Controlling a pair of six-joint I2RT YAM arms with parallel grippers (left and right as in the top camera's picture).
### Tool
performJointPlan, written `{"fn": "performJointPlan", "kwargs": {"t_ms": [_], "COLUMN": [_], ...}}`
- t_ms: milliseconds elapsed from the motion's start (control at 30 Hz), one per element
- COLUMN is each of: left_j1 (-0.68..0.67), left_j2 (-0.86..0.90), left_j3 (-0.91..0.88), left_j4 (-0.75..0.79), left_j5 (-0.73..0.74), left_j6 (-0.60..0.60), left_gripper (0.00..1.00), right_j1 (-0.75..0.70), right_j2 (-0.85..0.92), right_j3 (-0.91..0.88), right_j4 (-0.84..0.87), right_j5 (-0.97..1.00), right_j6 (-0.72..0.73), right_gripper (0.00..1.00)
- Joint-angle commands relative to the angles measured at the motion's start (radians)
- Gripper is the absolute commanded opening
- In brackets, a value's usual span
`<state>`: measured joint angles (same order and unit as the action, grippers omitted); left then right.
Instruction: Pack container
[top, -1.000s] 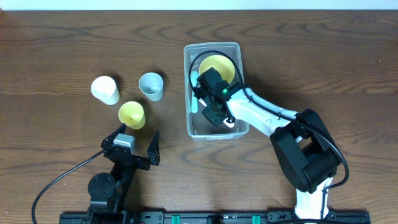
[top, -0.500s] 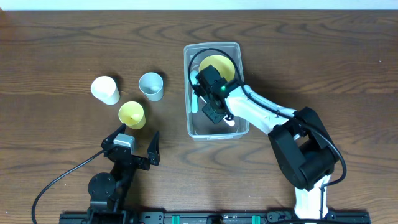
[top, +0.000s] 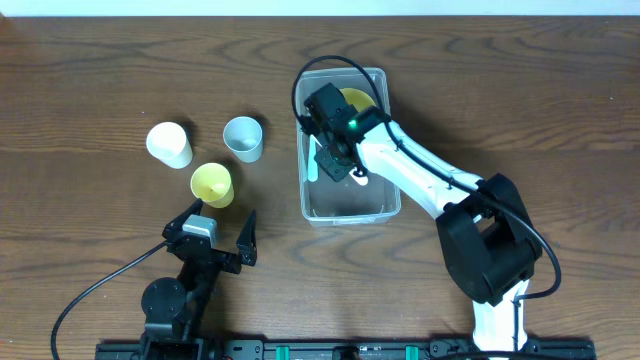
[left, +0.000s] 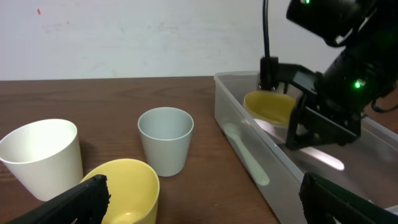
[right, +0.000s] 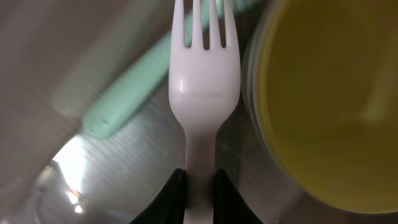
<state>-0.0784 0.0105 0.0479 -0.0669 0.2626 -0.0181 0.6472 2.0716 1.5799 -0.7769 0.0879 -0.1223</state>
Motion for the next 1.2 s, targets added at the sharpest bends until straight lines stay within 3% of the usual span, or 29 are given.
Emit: {"fn": "performJointPlan", "kwargs": {"t_ms": [0, 900, 967, 1067, 1167], "left_j1": [0.005, 0.005, 0.005, 0.005, 0.005], "left_j2": [-0.005, -0.005, -0.005, -0.005, -0.005], "left_j3": [-0.029, -0.029, -0.029, -0.029, -0.029], "left_j4": [-0.014, -0.014, -0.014, -0.014, -0.014], "left_j5": [0.007, 0.007, 0.007, 0.007, 0.007], "left_j6": [0.006, 0.006, 0.006, 0.006, 0.006], "left_gripper": [0.98, 0.98, 0.98, 0.98, 0.98], "right_j1": [0.033, 0.072, 0.072, 0.072, 0.073], "right_j2": [0.012, 0.012, 0.012, 0.012, 0.011], "right_j3": [0.053, 0.087, 0.087, 0.087, 0.089], "right_j4": [-0.01, 0.263, 0.274, 0.281, 0.283], "right_j5": [0.006, -0.017, -0.017, -0.017, -0.041], "right_j6": [0.016, 0.485, 0.485, 0.48, 0.454], "right_gripper": [0.14, 0.22, 0.29, 0.56, 0.68]}}
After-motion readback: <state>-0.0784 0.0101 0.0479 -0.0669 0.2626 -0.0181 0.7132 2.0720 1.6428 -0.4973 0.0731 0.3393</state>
